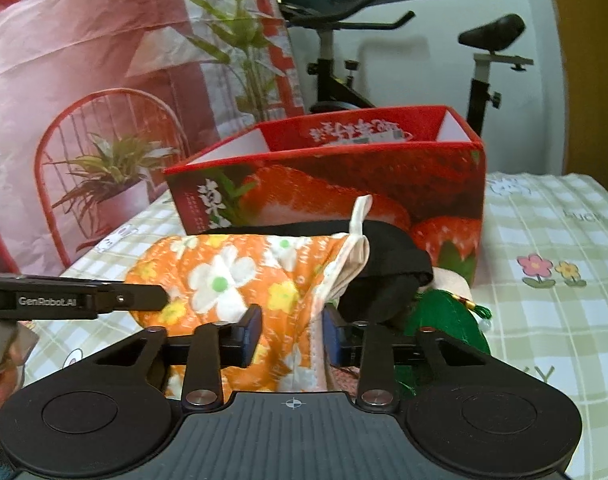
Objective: Organize soft objects
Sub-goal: 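Close both grippers on the oven mitt's cuff edge, then lift the oven mitt with both grippers over the red box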
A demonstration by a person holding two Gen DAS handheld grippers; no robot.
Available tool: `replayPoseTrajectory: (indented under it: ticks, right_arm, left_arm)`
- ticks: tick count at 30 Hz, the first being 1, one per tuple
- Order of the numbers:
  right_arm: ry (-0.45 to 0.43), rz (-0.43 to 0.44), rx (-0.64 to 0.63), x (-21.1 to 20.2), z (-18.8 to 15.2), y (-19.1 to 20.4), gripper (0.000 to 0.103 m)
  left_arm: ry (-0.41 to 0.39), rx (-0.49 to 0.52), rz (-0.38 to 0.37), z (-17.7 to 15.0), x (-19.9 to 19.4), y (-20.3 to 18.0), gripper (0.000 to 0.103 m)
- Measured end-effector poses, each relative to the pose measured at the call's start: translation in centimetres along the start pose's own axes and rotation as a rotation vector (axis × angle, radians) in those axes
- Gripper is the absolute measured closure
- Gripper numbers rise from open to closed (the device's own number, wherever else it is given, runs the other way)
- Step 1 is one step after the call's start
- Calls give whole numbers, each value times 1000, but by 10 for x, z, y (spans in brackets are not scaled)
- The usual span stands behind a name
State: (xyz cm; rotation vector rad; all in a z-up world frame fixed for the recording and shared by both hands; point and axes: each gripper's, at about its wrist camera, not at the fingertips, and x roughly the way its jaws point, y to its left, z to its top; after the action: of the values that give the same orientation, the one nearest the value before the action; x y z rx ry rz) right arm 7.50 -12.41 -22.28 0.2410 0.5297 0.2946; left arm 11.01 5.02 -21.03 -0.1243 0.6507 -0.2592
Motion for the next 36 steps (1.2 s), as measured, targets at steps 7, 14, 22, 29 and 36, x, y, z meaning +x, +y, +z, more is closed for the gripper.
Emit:
replayPoseTrajectory:
  ticks: [7, 14, 22, 29, 36]
  right_arm:
    - [4, 11, 15, 0, 1, -4, 91]
    - [22, 3, 33, 7, 0, -7, 91]
    - [23, -2, 37, 9, -1, -9, 92]
    - [-38, 9, 37, -2, 5, -9, 95]
    - [-180, 32, -15, -25, 40, -5, 96]
  left_arm:
    - [15, -7, 1, -2, 4, 2, 74]
    - [38, -11, 4, -5, 8, 3, 74]
    - [41, -24, -5, -6, 8, 6, 74]
    - [-1, -10, -32, 0, -3, 2, 77]
    - [-149, 53, -51, 41, -35, -12, 77]
